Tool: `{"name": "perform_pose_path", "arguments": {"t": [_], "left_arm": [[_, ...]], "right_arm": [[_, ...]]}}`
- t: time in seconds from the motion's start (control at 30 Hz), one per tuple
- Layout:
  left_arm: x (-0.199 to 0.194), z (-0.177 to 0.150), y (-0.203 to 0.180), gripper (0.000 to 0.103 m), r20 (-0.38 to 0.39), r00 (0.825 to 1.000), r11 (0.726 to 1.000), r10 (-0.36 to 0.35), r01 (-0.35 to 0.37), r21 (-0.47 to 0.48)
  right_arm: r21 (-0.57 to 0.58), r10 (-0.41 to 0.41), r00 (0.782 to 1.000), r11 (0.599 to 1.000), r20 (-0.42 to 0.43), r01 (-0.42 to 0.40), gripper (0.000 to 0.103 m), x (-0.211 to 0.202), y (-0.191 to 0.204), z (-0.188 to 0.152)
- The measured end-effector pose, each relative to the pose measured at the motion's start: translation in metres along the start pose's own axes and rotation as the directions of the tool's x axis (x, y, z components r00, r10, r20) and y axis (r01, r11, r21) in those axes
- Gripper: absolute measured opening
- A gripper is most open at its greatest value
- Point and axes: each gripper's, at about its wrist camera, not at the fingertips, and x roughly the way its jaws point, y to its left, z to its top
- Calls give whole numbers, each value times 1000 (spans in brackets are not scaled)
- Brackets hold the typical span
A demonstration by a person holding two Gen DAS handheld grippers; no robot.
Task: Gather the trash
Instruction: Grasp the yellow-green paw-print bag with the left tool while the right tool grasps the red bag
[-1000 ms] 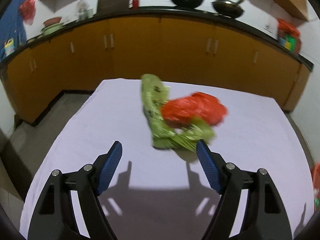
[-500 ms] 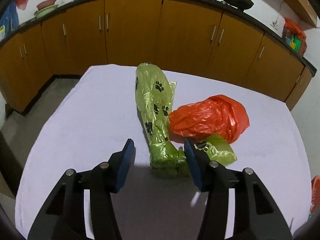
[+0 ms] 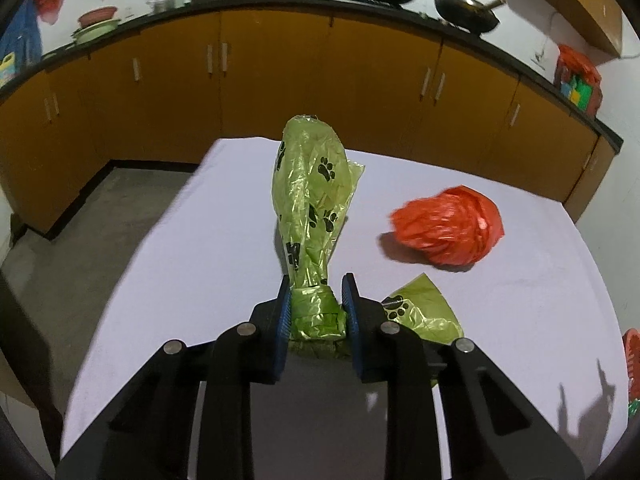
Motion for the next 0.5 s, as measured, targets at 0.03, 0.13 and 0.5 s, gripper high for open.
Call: {"name": "perform_pose_path", "arguments": {"t": [0.03,0.13,0.5], "left_arm": [[-4,-1,7,25,5,1000,1000,2,-2,-10],[-13,-1,30,25,18,1000,999,9,-8,-52],[-33,2,93,25,64,993,983,101,-89,-160]], "right_arm": [[-5,16,1000,1000,-8,-16,99,8,8,3],[-18,55,998,998,-28,-55,99,31,30,12],[21,126,990,992,-66,-125,99,121,105,67]]}}
